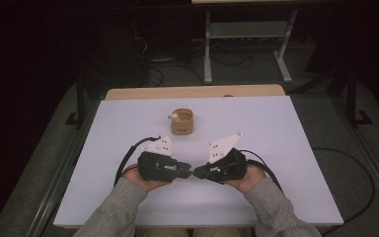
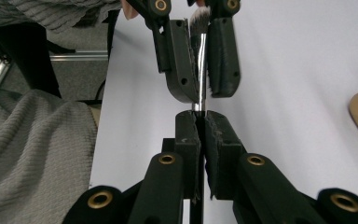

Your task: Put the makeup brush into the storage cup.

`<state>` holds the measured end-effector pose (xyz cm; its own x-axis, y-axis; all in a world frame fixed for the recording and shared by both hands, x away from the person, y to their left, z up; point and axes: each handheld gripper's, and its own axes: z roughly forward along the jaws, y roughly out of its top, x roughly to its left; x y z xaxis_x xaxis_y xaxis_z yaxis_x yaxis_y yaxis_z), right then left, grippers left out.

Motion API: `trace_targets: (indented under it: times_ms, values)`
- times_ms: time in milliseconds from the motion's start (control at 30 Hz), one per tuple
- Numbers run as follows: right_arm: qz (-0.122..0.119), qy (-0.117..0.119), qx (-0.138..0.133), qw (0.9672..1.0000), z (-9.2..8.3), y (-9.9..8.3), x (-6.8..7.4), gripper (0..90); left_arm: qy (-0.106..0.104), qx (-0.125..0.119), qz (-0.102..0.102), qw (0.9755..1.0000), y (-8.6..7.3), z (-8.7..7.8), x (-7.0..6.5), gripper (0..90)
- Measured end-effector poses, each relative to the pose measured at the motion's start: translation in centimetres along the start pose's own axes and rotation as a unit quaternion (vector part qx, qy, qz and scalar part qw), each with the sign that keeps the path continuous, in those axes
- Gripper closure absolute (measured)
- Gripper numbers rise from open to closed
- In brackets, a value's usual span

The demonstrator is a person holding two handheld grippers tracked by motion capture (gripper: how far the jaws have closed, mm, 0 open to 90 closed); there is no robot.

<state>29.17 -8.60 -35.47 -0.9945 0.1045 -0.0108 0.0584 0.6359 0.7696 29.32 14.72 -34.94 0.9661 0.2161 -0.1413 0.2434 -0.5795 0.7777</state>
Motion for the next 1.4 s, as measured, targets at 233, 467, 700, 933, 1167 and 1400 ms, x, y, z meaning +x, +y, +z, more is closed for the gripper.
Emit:
trace_targets:
  times_ms: [233, 467, 700, 933, 1167, 1400]
  values:
    - [-0.025, -0.011, 0.011, 0.9996, 0.3, 0.2, 0.7, 83.1, -0.038, -0.004, -0.019, 0.9991, 0.0, -0.1, 0.4, 83.4]
    - [-0.021, 0.000, 0.005, 0.9998, 0.6, 0.0, 0.5, 81.6, -0.038, 0.004, -0.023, 0.9990, 0.0, -0.3, 0.4, 83.8]
    - [-0.019, -0.014, 0.049, 0.9985, 1.5, 0.2, 0.6, 78.9, -0.027, 0.014, -0.020, 0.9994, 0.3, -0.3, 0.2, 83.8]
    - [-0.004, 0.002, 0.024, 0.9997, 1.7, -0.2, 0.4, 83.0, -0.025, 0.002, -0.017, 0.9995, 0.3, -0.8, 0.1, 76.8]
    - [0.009, -0.001, 0.006, 0.9999, 2.0, -0.8, 0.3, 83.0, -0.021, 0.000, -0.020, 0.9996, 0.2, -0.8, 0.3, 80.2]
    - [0.010, -0.006, 0.006, 0.9999, 2.5, -0.6, 0.3, 79.3, -0.017, 0.005, -0.033, 0.9993, 0.1, -1.1, 0.5, 83.8]
